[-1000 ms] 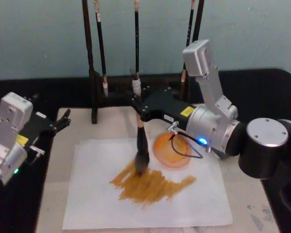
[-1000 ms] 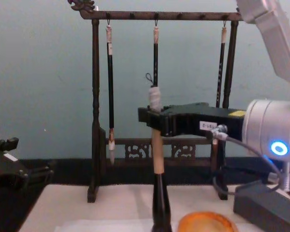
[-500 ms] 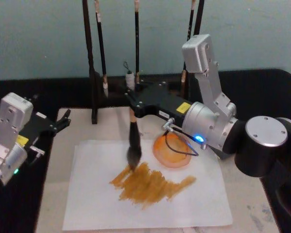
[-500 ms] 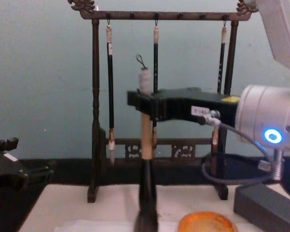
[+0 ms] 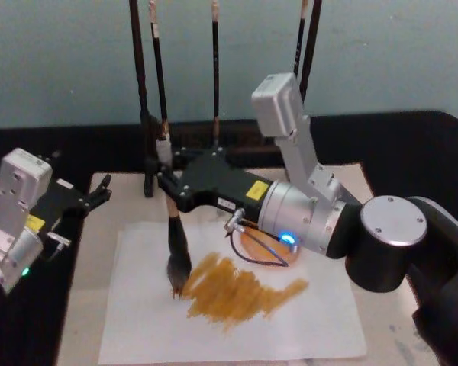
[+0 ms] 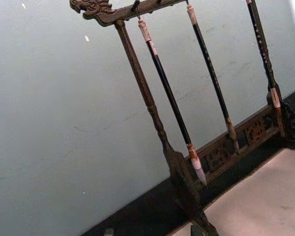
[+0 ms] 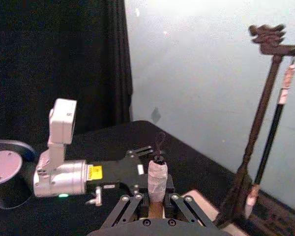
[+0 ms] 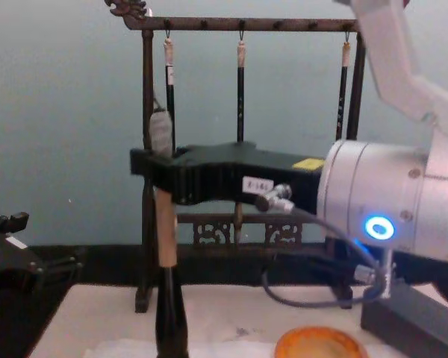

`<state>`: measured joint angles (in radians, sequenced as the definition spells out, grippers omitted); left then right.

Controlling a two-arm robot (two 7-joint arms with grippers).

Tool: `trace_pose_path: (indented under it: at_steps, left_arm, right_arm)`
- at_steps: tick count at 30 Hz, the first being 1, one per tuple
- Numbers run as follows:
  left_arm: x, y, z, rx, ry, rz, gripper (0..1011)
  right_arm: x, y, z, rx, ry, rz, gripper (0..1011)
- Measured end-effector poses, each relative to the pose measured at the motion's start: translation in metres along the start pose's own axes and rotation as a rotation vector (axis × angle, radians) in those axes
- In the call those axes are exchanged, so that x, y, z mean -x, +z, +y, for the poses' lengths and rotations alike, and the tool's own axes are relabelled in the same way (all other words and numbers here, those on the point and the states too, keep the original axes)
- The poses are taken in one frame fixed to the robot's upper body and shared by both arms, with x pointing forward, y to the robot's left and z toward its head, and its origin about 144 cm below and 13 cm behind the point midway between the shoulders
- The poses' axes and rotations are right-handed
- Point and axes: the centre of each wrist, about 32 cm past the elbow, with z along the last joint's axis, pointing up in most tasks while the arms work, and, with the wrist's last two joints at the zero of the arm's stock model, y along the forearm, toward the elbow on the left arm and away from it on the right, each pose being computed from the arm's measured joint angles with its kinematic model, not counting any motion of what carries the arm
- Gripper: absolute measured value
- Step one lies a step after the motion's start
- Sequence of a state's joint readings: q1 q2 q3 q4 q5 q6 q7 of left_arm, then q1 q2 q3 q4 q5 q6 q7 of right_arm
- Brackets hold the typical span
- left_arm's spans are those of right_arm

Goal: Pick up the brush from the inkstone, write on the paper, then place the brush back to its original position.

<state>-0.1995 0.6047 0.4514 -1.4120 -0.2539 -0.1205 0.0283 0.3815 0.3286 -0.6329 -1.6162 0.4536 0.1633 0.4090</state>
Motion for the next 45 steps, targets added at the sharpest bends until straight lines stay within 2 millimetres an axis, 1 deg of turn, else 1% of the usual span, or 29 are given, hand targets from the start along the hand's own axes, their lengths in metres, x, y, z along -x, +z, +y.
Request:
trace_pose_path:
  at_steps: [10,23,33,45]
  left_arm:
    - [0.000,0.000,0.000,0.000,0.000,0.000,1009]
    - [0.000,0.000,0.000,0.000,0.000,0.000,1010]
    - [0.000,0.000,0.000,0.000,0.000,0.000,1010]
    - [0.000,0.000,0.000,0.000,0.000,0.000,1010]
  right_arm:
    - [0.001,-0.005,0.001,0.042,0.003,-0.010,163]
    - [-0.011,-0.003,-0.005,0.069,-0.049,-0.034,163]
    - [-0.023,-0.001,-0.014,0.075,-0.125,-0.038,163]
    - [-0.024,-0.002,-0.015,0.051,-0.132,-0.003,163]
